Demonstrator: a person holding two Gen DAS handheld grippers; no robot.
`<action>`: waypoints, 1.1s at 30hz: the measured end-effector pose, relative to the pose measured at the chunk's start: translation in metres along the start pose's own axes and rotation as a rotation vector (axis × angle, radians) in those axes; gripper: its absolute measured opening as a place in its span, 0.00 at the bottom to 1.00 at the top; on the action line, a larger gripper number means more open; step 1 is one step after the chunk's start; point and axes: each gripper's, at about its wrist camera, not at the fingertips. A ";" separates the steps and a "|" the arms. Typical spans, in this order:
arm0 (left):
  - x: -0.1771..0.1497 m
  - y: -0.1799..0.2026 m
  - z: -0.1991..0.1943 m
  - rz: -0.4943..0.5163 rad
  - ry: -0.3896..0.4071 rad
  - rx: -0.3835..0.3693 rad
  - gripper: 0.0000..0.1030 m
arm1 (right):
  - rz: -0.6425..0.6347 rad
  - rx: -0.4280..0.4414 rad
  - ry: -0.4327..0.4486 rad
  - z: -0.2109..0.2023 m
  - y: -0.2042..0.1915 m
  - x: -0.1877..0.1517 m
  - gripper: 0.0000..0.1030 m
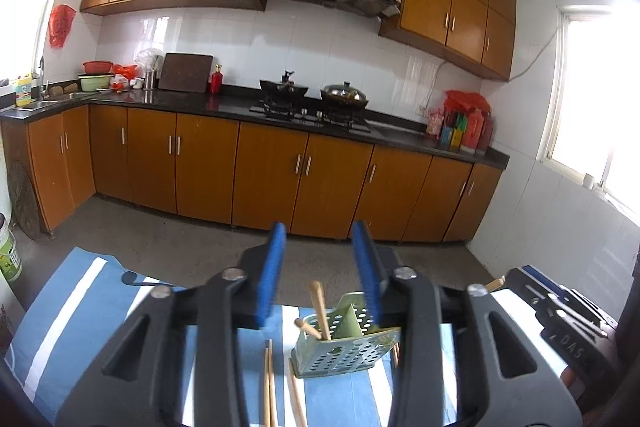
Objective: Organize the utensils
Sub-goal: 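Open both tools to drop the chopsticks into the green holder, then grasp a chopstick with the right tool while the left tool grasps another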
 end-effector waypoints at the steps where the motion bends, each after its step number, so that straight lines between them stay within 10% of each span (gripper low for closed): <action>1: 0.000 -0.005 -0.010 -0.011 0.007 -0.007 0.41 | 0.002 -0.005 0.015 -0.009 0.002 0.000 0.35; 9: -0.042 -0.055 -0.072 -0.020 -0.019 0.046 0.79 | 0.034 -0.146 -0.065 -0.038 0.046 -0.050 0.40; 18: -0.170 -0.097 -0.031 0.032 -0.373 0.178 0.73 | 0.168 -0.123 -0.474 0.036 0.069 -0.170 0.23; 33: -0.216 -0.081 -0.002 0.057 -0.508 0.140 0.64 | 0.126 -0.118 -0.557 0.071 0.049 -0.201 0.18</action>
Point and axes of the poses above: each gripper's, at about its wrist camera, not at the fingertips, and z roughly the way its jaws point, y to its right, x to its top, and after that the axes turned 3 degrees about x, right-handed
